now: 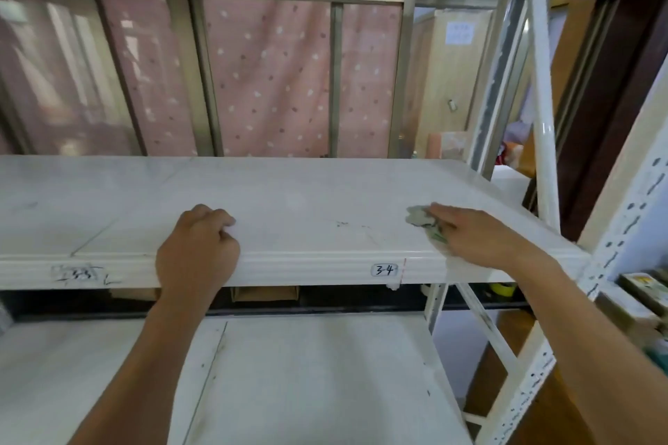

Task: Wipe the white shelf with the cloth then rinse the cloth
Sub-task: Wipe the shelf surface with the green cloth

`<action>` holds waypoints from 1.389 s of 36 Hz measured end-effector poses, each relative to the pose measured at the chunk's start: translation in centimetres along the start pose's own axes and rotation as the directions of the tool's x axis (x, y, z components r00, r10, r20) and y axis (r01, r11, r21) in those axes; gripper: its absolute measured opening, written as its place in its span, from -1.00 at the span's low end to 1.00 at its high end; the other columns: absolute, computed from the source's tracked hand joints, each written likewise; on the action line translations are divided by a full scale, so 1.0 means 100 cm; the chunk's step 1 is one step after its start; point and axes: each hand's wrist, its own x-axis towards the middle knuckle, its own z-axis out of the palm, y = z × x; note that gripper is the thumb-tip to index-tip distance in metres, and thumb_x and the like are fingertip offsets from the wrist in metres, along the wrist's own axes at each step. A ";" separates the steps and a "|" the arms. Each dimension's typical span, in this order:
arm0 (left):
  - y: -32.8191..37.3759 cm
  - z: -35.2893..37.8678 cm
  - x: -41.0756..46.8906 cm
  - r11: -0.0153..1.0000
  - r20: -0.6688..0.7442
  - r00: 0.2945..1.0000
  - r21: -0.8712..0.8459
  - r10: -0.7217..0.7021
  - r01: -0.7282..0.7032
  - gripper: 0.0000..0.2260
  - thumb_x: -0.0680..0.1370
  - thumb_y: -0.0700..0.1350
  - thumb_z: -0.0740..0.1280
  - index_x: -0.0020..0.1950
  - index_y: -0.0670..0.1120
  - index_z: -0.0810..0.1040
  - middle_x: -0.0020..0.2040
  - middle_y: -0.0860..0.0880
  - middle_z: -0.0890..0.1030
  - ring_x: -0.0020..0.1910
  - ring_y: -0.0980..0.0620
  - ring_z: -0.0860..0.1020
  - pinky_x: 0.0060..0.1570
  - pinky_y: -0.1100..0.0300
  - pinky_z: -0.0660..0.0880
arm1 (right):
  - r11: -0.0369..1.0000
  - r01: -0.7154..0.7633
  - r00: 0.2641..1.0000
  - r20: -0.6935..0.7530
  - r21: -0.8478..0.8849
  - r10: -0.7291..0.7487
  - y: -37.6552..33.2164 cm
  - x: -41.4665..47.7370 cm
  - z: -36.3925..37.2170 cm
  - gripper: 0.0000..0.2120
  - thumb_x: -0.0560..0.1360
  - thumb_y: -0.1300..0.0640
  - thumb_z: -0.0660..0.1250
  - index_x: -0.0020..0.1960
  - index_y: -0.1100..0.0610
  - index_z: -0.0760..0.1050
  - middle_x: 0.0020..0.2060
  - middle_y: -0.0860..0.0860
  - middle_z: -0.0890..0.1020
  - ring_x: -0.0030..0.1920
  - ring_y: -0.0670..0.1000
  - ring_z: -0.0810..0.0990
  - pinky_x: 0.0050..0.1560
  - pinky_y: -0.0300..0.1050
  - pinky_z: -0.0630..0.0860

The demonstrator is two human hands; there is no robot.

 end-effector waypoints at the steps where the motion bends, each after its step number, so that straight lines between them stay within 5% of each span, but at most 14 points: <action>1: 0.000 0.000 0.000 1.000 -0.011 1.000 0.002 0.007 -0.007 -0.71 0.46 -0.34 0.25 0.04 -0.09 0.67 0.02 -0.07 0.59 -0.04 -0.12 0.55 -0.28 0.10 0.43 | 0.998 0.052 0.998 0.020 0.030 -0.053 -0.012 0.002 0.005 -0.55 0.69 0.12 0.06 0.57 -0.01 0.23 0.54 -0.02 0.31 0.48 0.06 0.32 0.34 -0.22 0.20; 5: -0.002 0.002 0.000 0.999 -0.020 0.999 -0.001 0.035 -0.035 -0.72 0.48 -0.35 0.25 0.04 -0.11 0.68 0.00 -0.08 0.60 -0.07 -0.11 0.55 -0.30 0.10 0.43 | 0.997 0.073 0.996 0.057 0.004 -0.073 -0.017 0.010 0.006 -0.56 0.70 0.09 0.04 0.57 -0.05 0.25 0.50 -0.04 0.37 0.42 0.07 0.39 0.32 -0.17 0.28; 7: -0.004 0.002 0.000 0.999 -0.008 0.999 -0.005 0.037 -0.037 -0.73 0.49 -0.34 0.25 0.06 -0.11 0.67 0.01 -0.07 0.59 -0.06 -0.11 0.54 -0.28 0.08 0.46 | 0.996 0.013 0.999 0.048 -0.088 -0.009 0.002 0.009 -0.007 -0.59 0.69 0.10 0.07 0.52 -0.01 0.30 0.42 0.01 0.46 0.28 0.09 0.50 0.23 -0.13 0.38; 11: -0.007 0.004 -0.001 0.999 -0.021 0.999 -0.001 0.050 -0.050 -0.74 0.49 -0.33 0.26 0.06 -0.13 0.67 0.01 -0.09 0.60 -0.07 -0.11 0.56 -0.29 0.13 0.42 | 0.943 -0.177 0.983 -0.006 -0.282 0.183 0.055 0.004 -0.027 -0.60 0.70 0.06 0.04 0.48 0.15 0.32 0.38 0.11 0.49 0.31 0.17 0.52 0.31 0.00 0.39; 15: -0.009 0.007 -0.001 0.999 -0.012 0.999 -0.017 0.033 -0.033 -0.73 0.49 -0.32 0.25 0.07 -0.13 0.67 0.03 -0.07 0.60 -0.05 -0.10 0.57 -0.28 0.10 0.48 | 0.940 -0.282 0.959 -0.059 -0.192 0.276 0.062 0.010 -0.018 -0.65 0.67 0.19 0.07 0.42 0.20 0.38 0.20 0.20 0.58 0.17 0.22 0.57 0.06 -0.02 0.42; 19: -0.007 0.004 -0.001 0.999 0.004 1.000 -0.042 0.011 -0.011 -0.76 0.54 -0.27 0.24 0.09 -0.11 0.66 0.06 -0.06 0.61 -0.03 -0.09 0.57 -0.20 0.00 0.57 | 0.973 -0.221 0.974 -0.072 -0.070 0.216 0.041 0.020 -0.002 -0.67 0.65 0.17 0.09 0.37 0.14 0.42 0.02 0.09 0.57 -0.02 0.13 0.52 -0.02 -0.06 0.37; 22: -0.004 0.002 -0.001 1.000 -0.008 1.000 -0.005 0.029 -0.029 -0.81 0.60 -0.16 0.22 -0.08 -0.14 0.62 -0.11 -0.05 0.56 -0.12 -0.07 0.53 -0.26 0.05 0.50 | 0.990 -0.132 0.991 -0.040 -0.058 0.130 0.011 0.019 0.012 -0.61 0.67 0.06 0.02 0.44 0.14 0.35 0.30 0.11 0.51 0.26 0.16 0.47 0.25 0.00 0.36; 27: -0.002 -0.002 0.000 1.000 0.054 0.998 -0.030 0.011 -0.009 -0.70 0.66 -0.06 0.14 -0.13 -0.17 0.55 -0.13 -0.03 0.49 -0.10 -0.02 0.46 -0.15 0.05 0.45 | 0.995 -0.081 0.996 -0.039 -0.059 0.079 -0.030 0.006 0.044 -0.28 0.57 -0.28 -0.27 0.62 0.05 0.06 0.60 -0.02 0.12 0.60 0.02 0.01 0.57 0.05 0.00; 30: -0.003 -0.006 -0.001 0.998 0.105 0.994 -0.061 0.007 -0.001 -0.70 0.66 -0.05 0.11 -0.09 -0.15 0.55 -0.09 -0.02 0.50 -0.07 0.00 0.45 -0.11 0.08 0.42 | 0.995 -0.085 0.995 -0.062 -0.043 0.082 -0.054 -0.001 0.055 -0.25 0.57 -0.33 -0.30 0.64 0.03 -0.06 0.63 -0.05 -0.02 0.61 -0.05 -0.11 0.59 0.03 -0.09; 38: -0.010 -0.021 -0.003 0.971 0.094 0.994 -0.235 0.061 -0.038 -0.69 0.67 -0.08 0.13 -0.14 -0.20 0.52 -0.14 -0.05 0.51 -0.08 -0.03 0.47 -0.02 0.03 0.47 | 0.999 0.002 0.999 -0.049 -0.050 -0.005 -0.121 -0.008 0.068 -0.17 0.54 -0.40 -0.32 0.64 0.08 -0.04 0.62 -0.01 0.02 0.61 0.00 -0.07 0.58 0.04 -0.06; 43: -0.031 -0.030 -0.013 0.982 0.040 0.993 -0.157 0.115 -0.107 -0.84 0.59 -0.15 0.24 -0.05 -0.12 0.60 -0.09 -0.03 0.56 -0.07 -0.03 0.50 -0.12 0.03 0.53 | 0.995 0.068 0.995 -0.061 -0.067 -0.072 -0.166 -0.012 0.078 -0.26 0.61 -0.29 -0.25 0.62 0.15 0.03 0.61 0.07 0.10 0.59 0.08 0.03 0.58 0.03 -0.02; 50: -0.088 -0.053 -0.021 0.975 -0.024 0.985 -0.144 0.170 -0.171 -0.89 0.58 -0.20 0.30 0.03 -0.11 0.62 0.02 -0.03 0.60 0.03 -0.04 0.53 0.04 0.09 0.51 | 0.969 0.238 0.969 -0.057 -0.069 -0.242 -0.235 -0.016 0.102 -0.36 0.67 -0.19 -0.19 0.62 0.16 -0.01 0.60 0.07 0.11 0.58 0.08 0.04 0.56 -0.01 -0.06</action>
